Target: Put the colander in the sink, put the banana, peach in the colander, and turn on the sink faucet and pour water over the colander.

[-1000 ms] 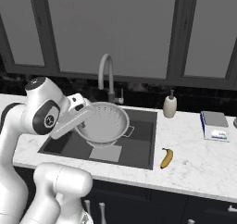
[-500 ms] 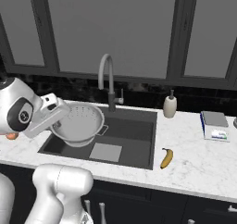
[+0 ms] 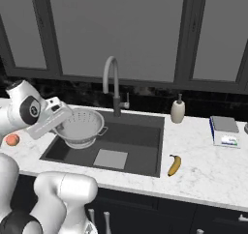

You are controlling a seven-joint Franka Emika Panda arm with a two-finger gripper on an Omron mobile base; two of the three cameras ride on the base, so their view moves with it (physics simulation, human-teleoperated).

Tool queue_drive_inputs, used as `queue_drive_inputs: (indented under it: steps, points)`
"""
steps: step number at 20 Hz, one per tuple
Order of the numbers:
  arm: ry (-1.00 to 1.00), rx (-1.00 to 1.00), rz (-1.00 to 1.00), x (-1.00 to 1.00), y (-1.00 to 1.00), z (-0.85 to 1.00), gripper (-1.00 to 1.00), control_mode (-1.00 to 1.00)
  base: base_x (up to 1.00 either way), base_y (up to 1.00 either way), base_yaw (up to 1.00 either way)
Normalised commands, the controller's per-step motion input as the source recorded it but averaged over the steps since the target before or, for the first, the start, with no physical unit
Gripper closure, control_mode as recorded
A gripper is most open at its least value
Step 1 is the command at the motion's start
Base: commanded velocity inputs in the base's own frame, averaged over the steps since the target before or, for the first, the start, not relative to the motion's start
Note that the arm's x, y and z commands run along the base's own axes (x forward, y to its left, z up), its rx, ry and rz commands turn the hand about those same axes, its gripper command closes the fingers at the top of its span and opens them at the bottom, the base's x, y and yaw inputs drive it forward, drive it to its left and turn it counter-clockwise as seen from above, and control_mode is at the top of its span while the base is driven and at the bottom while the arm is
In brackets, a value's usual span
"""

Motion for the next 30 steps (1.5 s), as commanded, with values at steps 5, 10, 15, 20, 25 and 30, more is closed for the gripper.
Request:
queue_drive_inputs:
  steps: [5,10,15,20,25,30]
  points:
    - [0.21,-0.04,0.00,0.82,0.04,-0.49,1.00,-1.00,0.00,0.00,0.00]
    - [0.05,-0.09,0.00,0.58,0.00,-0.59,1.00,-1.00,0.00,0.00,0.00]
    - [0.00,-0.07,0.00,0.38,0.00,-0.72,1.00,-1.00,0.00,0.00,0.00]
    - [0.00,-0.02,0.00,0.29,-0.07,-0.67,1.00,-1.00,0.00,0.00,0.00]
    - [0.00,0.00,0.00,0.30,-0.19,-0.48,1.00,-1.00,0.00,0.00,0.00]
    - [-0.01,0.00,0.00,0.08,-0.26,-0.42,1.00,-1.00,0.00,0.00,0.00]
